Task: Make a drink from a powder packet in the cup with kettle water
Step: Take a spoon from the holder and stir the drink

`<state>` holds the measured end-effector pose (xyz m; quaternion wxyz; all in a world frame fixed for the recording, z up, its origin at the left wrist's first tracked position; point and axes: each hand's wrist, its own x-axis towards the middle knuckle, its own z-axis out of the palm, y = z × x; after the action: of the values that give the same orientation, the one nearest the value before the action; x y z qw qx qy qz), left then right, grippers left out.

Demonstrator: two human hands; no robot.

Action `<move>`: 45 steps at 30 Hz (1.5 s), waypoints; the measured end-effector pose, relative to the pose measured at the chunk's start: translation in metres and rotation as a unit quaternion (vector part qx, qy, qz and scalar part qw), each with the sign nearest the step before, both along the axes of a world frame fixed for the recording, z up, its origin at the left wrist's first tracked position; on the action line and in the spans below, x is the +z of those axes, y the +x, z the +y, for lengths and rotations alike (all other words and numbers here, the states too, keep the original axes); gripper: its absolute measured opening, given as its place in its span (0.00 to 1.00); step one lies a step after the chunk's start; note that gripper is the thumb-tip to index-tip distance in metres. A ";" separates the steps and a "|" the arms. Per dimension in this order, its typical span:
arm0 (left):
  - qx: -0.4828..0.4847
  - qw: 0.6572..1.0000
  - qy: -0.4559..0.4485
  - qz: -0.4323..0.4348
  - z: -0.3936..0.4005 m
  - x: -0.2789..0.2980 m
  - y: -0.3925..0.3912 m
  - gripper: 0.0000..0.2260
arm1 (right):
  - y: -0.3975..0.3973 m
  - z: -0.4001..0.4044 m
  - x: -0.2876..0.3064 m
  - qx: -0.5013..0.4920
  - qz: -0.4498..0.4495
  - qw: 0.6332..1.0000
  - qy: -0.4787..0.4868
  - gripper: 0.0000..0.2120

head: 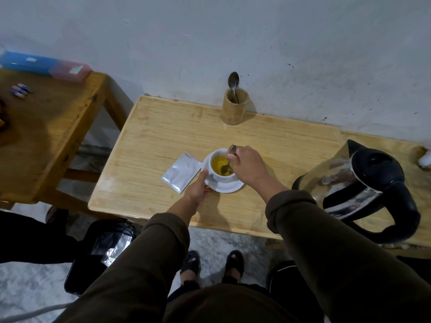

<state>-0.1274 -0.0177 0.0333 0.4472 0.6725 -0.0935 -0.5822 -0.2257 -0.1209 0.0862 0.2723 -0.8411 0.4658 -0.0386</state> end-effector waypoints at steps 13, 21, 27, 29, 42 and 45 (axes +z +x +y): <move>-0.002 1.000 0.003 -0.005 -0.001 -0.004 0.000 0.24 | -0.002 -0.001 -0.002 -0.003 -0.028 0.999 0.037 0.11; 0.001 1.000 0.001 -0.008 -0.001 -0.007 0.000 0.24 | -0.007 -0.008 -0.002 -0.025 -0.014 1.000 -0.010 0.12; 0.002 1.000 -0.004 -0.018 -0.001 -0.009 0.001 0.25 | -0.007 -0.002 -0.003 -0.025 -0.047 0.998 0.034 0.11; 0.006 1.000 -0.004 -0.015 -0.001 -0.009 0.001 0.25 | -0.007 -0.002 -0.001 -0.013 -0.042 0.998 0.046 0.12; 0.009 1.000 0.003 -0.011 -0.001 -0.016 0.001 0.27 | -0.007 -0.006 -0.004 -0.036 -0.024 0.999 0.008 0.13; -0.004 1.000 -0.002 -0.016 -0.001 -0.018 0.002 0.28 | -0.007 -0.004 -0.002 -0.024 -0.050 0.998 0.038 0.11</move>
<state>-0.1254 -0.0186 0.0156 0.4448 0.6801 -0.1048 -0.5732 -0.2332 -0.1254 0.0837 0.3257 -0.8157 0.4730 -0.0699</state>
